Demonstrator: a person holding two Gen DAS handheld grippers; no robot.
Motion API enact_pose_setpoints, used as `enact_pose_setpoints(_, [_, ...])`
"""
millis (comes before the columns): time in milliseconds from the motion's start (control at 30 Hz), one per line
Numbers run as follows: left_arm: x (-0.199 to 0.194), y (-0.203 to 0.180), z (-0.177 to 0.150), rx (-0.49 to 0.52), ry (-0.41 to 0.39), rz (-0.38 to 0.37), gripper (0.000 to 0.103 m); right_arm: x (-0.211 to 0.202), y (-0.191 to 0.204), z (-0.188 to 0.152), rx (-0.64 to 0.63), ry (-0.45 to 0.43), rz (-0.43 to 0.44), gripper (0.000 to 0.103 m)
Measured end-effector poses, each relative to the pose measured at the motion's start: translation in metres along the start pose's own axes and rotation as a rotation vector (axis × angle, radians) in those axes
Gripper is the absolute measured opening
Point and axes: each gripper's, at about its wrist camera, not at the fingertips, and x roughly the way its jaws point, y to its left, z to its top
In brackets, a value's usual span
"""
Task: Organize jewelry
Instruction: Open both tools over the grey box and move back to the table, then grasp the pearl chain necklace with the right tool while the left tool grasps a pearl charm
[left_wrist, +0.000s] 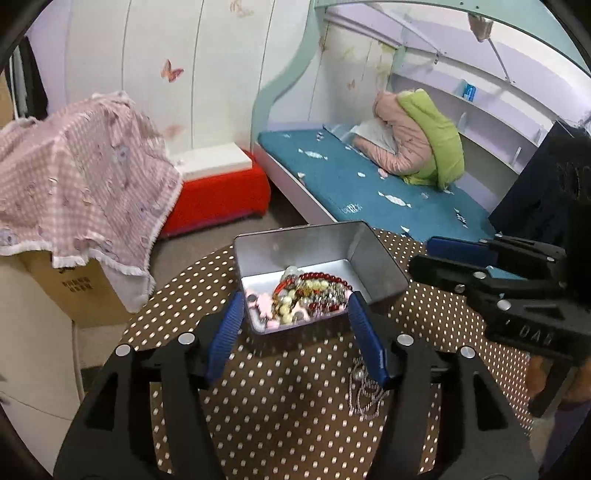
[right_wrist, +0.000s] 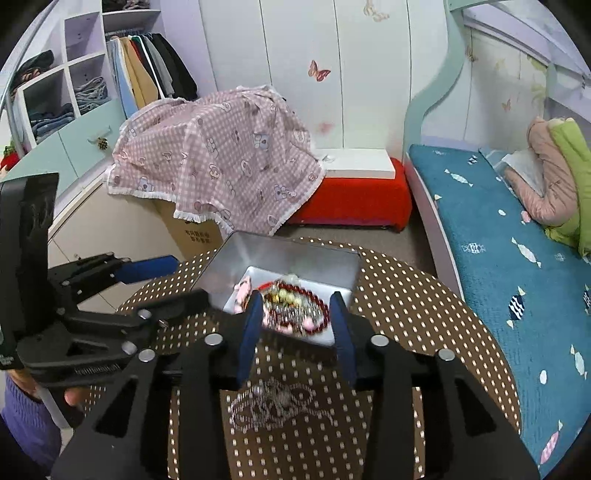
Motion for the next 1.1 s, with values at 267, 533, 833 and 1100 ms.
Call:
enact_pose_setpoints(267, [-0.017, 0.016, -0.022, -0.069, -0.008, 0.098, 0.062, -0.005, 0.002, -0.043, -0.013, 0.027, -0.041, 0.045])
enact_pose_setpoints(533, [-0.014, 0.014, -0.044, -0.044, 0.016, 0.106, 0.065, 0.034, 0.016, -0.075, -0.011, 0.113, 0.001, 0.046])
enact_pose_setpoints(833, [-0.007, 0.019, -0.05, -0.058, 0.038, 0.07, 0.065, 0.055, 0.021, -0.079, -0.005, 0.129, -0.008, 0.047])
enact_pose_setpoints(1100, [-0.004, 0.011, -0.045, -0.049, 0.04, 0.046, 0.065, 0.05, 0.022, -0.085, -0.087, 0.122, -0.045, 0.001])
